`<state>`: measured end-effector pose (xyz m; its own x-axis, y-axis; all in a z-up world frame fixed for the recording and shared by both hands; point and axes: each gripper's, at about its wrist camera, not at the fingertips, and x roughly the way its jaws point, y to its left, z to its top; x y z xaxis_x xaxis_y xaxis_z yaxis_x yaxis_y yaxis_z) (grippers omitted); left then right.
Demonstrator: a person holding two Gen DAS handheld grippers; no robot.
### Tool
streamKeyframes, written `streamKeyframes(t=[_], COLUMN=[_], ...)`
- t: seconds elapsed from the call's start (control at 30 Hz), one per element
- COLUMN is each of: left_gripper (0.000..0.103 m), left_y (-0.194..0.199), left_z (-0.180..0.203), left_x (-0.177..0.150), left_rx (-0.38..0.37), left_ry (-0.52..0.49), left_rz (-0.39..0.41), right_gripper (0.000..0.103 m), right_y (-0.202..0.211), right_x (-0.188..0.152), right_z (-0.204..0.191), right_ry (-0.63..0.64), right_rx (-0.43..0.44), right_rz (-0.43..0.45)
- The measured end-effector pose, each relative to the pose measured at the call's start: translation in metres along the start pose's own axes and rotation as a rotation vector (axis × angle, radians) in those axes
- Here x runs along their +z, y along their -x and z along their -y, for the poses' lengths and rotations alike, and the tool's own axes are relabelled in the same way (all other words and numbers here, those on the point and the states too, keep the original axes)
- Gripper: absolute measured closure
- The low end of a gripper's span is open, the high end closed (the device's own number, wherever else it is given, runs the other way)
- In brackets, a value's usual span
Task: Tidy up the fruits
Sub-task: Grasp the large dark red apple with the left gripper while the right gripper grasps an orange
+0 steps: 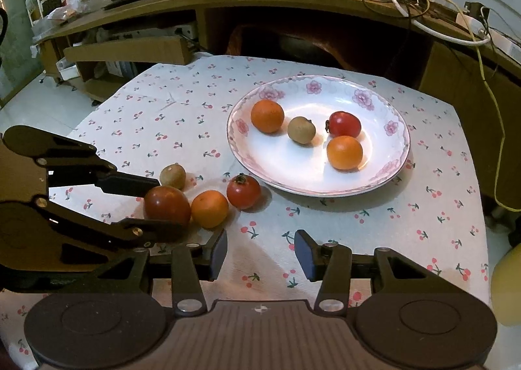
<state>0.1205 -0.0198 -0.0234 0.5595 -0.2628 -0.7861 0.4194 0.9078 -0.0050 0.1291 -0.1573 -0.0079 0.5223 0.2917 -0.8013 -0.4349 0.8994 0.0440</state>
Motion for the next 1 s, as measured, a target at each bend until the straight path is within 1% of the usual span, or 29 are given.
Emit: streamKeyframes(t=[0.17,0.3,0.5,0.73,0.9,1.0], left_gripper=[0.056,0.056,0.056,0.056,0.056,0.056], left_y=[0.002,0.008,0.014,0.017,0.016,0.016], left_z=[-0.001,-0.003,-0.014,-0.018,-0.019,-0.018], left_x=[-0.003,-0.006,-0.011,-0.014,-0.014,-0.014], left_rx=[-0.007,-0.007,0.012,0.000,0.000,0.002], left_ry=[0.005,-0.002,0.008,0.007,0.004,-0.002], left_rz=[0.006,-0.008,-0.026,-0.023,-0.019,-0.017], right_gripper=[0.055,0.055,0.056,0.056,0.059,0.066], right_y=[-0.001,-0.002,-0.005,-0.021,-0.031,-0.032], right_x=[0.000,0.000,0.003,0.009,0.012,0.013], right_z=[0.000,-0.001,-0.009,-0.020,-0.021,-0.023], right_ry=[0.000,-0.005,-0.009,-0.045,-0.078,-0.077], right_rx=[0.008,0.019,0.064,0.104,0.101,0.098], right_rz=[-0.002,-0.006,0.000,-0.014,-0.015,-0.009])
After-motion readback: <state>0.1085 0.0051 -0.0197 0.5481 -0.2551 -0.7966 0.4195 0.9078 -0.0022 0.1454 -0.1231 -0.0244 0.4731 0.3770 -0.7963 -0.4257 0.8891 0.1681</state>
